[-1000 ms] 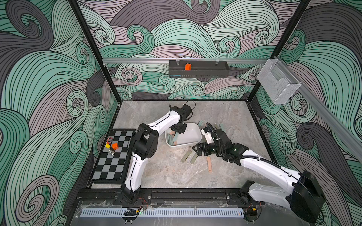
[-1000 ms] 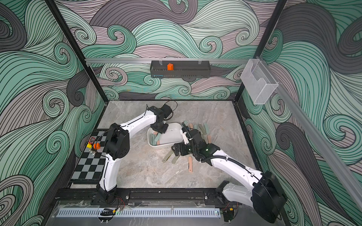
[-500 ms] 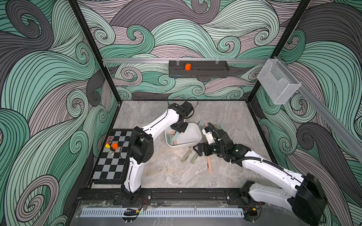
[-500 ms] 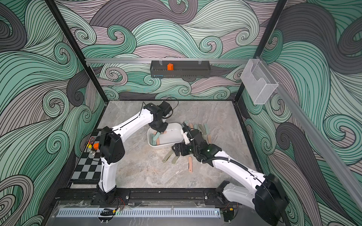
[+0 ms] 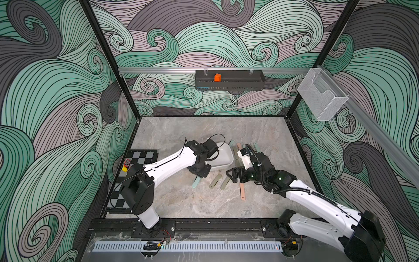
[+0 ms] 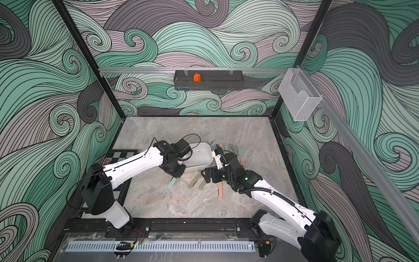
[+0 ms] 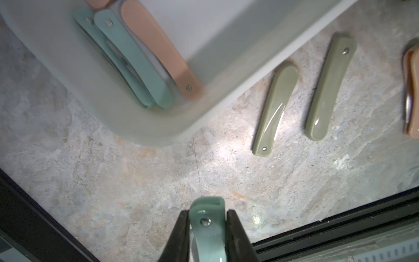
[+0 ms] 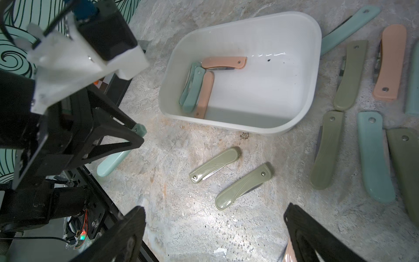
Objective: Take the fruit knife out of the storage box
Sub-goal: Place the fruit knife at the center of the board.
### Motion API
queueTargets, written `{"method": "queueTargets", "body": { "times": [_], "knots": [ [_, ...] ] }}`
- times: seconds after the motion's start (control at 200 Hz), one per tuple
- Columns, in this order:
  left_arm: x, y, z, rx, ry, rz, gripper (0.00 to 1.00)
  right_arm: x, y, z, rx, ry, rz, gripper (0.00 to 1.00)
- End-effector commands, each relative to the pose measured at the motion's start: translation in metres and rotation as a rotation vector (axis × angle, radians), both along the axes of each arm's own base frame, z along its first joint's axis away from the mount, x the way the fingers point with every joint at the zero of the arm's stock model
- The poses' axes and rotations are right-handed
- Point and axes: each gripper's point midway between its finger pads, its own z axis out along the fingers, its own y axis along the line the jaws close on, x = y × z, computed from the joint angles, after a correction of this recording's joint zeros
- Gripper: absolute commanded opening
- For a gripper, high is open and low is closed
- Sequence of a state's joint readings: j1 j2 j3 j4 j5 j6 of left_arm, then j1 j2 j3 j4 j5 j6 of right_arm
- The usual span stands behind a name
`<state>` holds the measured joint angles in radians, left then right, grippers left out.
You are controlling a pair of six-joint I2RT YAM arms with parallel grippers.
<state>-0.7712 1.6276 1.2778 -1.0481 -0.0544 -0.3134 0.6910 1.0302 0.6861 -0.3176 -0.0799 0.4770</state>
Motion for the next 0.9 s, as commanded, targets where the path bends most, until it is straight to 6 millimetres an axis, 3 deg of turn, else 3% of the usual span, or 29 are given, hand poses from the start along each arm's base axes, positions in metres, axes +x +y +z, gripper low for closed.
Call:
{"method": "queueTargets", "body": {
  "times": [0.0,0.3,0.42,0.475,0.65,0.895],
  "knots": [
    [0.001,-0.011,-0.009,-0.079,-0.026,0.047,0.15,-0.003,0.001,-0.004,0.006,0.014,-0.003,0.98],
    [-0.002,-0.011,-0.061,-0.046,-0.002,0.074,0.16,-0.002,0.005,-0.008,0.002,0.021,0.003,0.98],
    [-0.005,-0.011,-0.073,-0.027,0.016,0.073,0.22,-0.001,0.005,-0.01,-0.006,0.023,0.003,0.98],
    [-0.005,-0.011,-0.073,-0.023,0.014,0.067,0.3,-0.001,0.006,-0.01,-0.006,0.023,0.005,0.98],
    [-0.004,-0.014,-0.053,-0.026,-0.026,0.039,0.52,-0.001,0.007,-0.009,-0.019,0.019,0.029,0.98],
    [0.009,-0.014,0.014,-0.062,-0.14,0.036,0.79,-0.003,0.021,0.013,0.037,-0.011,0.097,0.98]
  ]
}}
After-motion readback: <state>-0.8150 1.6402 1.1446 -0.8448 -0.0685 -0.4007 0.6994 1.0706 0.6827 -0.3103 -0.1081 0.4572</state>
